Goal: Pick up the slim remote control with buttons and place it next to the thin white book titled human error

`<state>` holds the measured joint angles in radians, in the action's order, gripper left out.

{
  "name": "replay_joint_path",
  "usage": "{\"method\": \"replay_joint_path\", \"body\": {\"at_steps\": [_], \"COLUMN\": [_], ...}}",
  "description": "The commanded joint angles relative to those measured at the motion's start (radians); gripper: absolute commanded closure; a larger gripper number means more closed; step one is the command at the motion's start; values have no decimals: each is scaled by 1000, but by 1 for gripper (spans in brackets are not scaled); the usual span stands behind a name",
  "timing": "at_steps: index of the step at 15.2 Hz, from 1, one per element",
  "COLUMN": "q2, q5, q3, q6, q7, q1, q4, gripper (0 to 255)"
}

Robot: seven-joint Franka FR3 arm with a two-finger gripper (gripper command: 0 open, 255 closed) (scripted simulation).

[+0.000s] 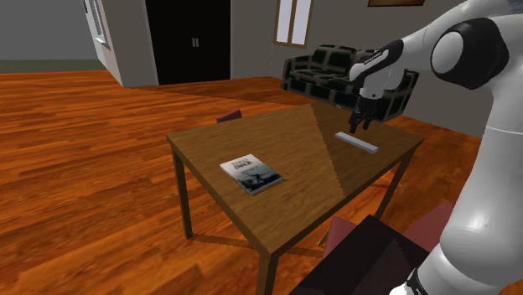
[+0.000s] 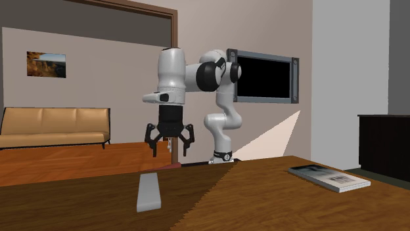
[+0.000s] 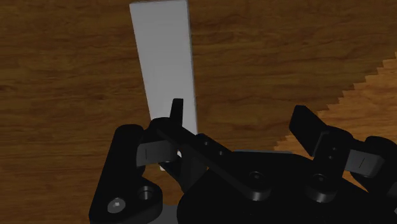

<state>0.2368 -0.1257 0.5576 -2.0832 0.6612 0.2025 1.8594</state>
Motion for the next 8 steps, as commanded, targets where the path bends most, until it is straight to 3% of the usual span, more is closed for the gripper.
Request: {"method": "replay_joint_path", "body": {"at_steps": [1, 5, 8], "q2": [93, 247, 264], "q5": [-53, -122, -132], "q3": [-3, -23, -30], "q6": [5, 34, 2], "q7": [50, 112, 118], "q1": [40, 123, 127], "q4": [-77, -229, -211], "gripper": [0, 0, 0]}}
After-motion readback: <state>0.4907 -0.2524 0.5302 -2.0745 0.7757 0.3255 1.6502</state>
